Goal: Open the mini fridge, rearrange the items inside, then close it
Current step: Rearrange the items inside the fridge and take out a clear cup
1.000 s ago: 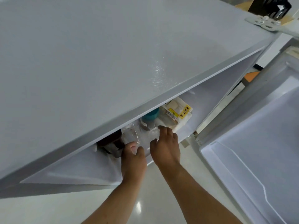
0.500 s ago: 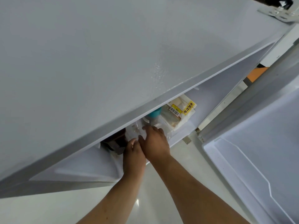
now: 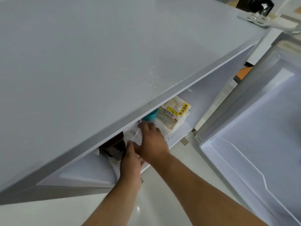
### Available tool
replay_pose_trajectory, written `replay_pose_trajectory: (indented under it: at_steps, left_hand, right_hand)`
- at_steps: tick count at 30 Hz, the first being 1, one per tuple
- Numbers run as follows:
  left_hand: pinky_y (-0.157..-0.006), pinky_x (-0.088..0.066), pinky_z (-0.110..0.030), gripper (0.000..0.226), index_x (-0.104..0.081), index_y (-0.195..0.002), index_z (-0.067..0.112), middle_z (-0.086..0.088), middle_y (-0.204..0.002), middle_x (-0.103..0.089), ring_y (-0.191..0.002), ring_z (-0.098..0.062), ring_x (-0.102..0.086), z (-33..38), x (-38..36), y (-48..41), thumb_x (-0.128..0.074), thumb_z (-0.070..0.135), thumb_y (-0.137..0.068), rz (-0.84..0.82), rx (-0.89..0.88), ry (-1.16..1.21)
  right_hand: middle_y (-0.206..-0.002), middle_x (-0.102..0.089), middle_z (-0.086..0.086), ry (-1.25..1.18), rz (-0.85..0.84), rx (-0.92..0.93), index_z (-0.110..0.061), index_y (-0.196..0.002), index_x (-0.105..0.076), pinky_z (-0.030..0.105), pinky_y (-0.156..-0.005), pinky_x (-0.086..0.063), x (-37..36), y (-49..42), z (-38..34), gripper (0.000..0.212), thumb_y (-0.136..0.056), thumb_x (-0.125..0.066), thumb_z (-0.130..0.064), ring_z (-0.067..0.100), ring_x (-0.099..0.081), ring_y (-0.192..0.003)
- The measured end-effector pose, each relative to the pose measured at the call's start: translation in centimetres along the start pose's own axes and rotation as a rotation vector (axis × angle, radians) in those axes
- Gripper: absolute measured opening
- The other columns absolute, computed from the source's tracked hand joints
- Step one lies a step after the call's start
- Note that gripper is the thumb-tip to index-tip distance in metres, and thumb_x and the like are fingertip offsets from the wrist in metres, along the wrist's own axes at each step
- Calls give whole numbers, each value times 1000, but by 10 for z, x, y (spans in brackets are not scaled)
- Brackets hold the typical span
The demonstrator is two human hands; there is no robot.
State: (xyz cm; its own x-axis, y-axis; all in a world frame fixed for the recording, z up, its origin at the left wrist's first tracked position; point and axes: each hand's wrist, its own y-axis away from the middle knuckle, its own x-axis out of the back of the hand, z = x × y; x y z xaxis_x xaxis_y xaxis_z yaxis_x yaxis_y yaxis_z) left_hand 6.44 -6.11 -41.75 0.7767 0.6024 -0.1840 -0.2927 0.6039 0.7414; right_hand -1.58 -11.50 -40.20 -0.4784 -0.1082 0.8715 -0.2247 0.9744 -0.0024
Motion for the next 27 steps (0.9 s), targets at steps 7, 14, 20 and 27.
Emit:
replay_pose_trajectory:
  at_steps: [7,14,20,27]
  left_hand:
    - [-86,-64,-50,20,-69,-115,14,-13,-109,-77,-91,-27,-78,6,-30,11,-64,27,-101,-60,-71,-145]
    - [-72,-62,-28,14,-70,-97,28,6,-95,-76,-79,-14,-76,10,-56,4,-57,24,-102,-117,-68,-181]
    - [-70,-59,-31,10,-65,-99,27,2,-104,-74,-81,-13,-75,16,-47,18,-58,34,-100,-73,-129,-179]
    - [-46,-54,-27,63,-75,-93,16,-1,-78,-78,-54,-16,-68,31,-6,65,-46,72,-87,205,-262,121]
  right_hand:
    - [-125,-53,2,100,56,37,-29,-139,-45,30,-75,-54,49,20,37,70,-80,-78,-48,23,-62,-97]
    - [-132,-63,6,105,2,-10,-19,-140,-50,35,-91,-53,57,-6,48,64,-86,-81,-33,27,-64,-110]
    - [-149,-50,6,170,-17,7,-21,-150,-40,40,-91,-55,65,2,50,67,-92,-72,-35,30,-60,-120]
    - [-77,-67,-6,-212,42,38,-23,-92,-67,28,-60,-49,78,-8,-35,25,-97,-58,-46,13,-62,-68]
